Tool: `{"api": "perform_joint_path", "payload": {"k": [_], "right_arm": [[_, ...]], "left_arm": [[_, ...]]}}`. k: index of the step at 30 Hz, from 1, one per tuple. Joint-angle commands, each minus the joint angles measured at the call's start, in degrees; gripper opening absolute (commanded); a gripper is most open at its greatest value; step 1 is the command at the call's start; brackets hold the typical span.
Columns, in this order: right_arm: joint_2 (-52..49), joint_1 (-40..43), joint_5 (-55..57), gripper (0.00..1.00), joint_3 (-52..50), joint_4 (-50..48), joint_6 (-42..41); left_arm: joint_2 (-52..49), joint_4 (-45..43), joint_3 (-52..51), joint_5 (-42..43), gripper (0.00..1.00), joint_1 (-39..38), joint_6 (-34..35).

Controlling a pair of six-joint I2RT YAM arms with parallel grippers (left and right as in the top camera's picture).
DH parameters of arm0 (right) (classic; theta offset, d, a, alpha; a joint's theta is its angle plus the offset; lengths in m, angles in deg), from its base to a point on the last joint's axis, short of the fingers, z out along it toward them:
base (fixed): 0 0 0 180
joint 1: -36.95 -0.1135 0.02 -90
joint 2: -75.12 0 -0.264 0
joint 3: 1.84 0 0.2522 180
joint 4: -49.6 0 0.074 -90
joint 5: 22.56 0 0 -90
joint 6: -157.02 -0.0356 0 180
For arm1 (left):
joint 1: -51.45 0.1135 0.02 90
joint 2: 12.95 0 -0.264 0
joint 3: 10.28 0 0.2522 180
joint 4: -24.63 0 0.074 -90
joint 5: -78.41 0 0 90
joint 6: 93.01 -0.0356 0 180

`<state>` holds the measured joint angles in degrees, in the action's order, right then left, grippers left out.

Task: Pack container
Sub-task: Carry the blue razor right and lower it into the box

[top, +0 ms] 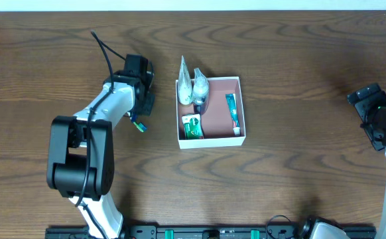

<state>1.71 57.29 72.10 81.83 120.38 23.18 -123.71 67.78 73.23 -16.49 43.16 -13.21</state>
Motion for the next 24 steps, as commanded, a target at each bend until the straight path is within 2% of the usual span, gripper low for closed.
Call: {"api": "perform_joint_path", "payload": {"k": [1,5,9,14,18,24], "right_arm": [[-0.07,0.42,0.22,0.99,0.48,0.04,0.83],[-0.07,0.42,0.22,0.99,0.48,0.04,0.83],[-0.07,0.42,0.24,0.99,0.48,0.04,0.83],[-0.07,0.42,0.24,0.99,0.48,0.04,0.83],[-0.07,0.42,0.22,0.99,0.48,0.04,0.83],[-0.07,0.42,0.22,0.99,0.48,0.04,0.83]], "left_arm": [[5.55,1.16,3.85,-0.66,0.06,0.24,4.07],[14.03,4.55,5.27,-0.13,0.06,-0.24,11.21],[25.07,7.65,5.40,5.31,0.06,-2.58,15.93],[39.78,6.84,5.38,7.72,0.06,-11.02,23.96],[43.93,4.11,5.38,7.67,0.06,-19.61,25.79],[40.79,-0.44,5.38,5.35,0.06,-31.08,25.81]]}}
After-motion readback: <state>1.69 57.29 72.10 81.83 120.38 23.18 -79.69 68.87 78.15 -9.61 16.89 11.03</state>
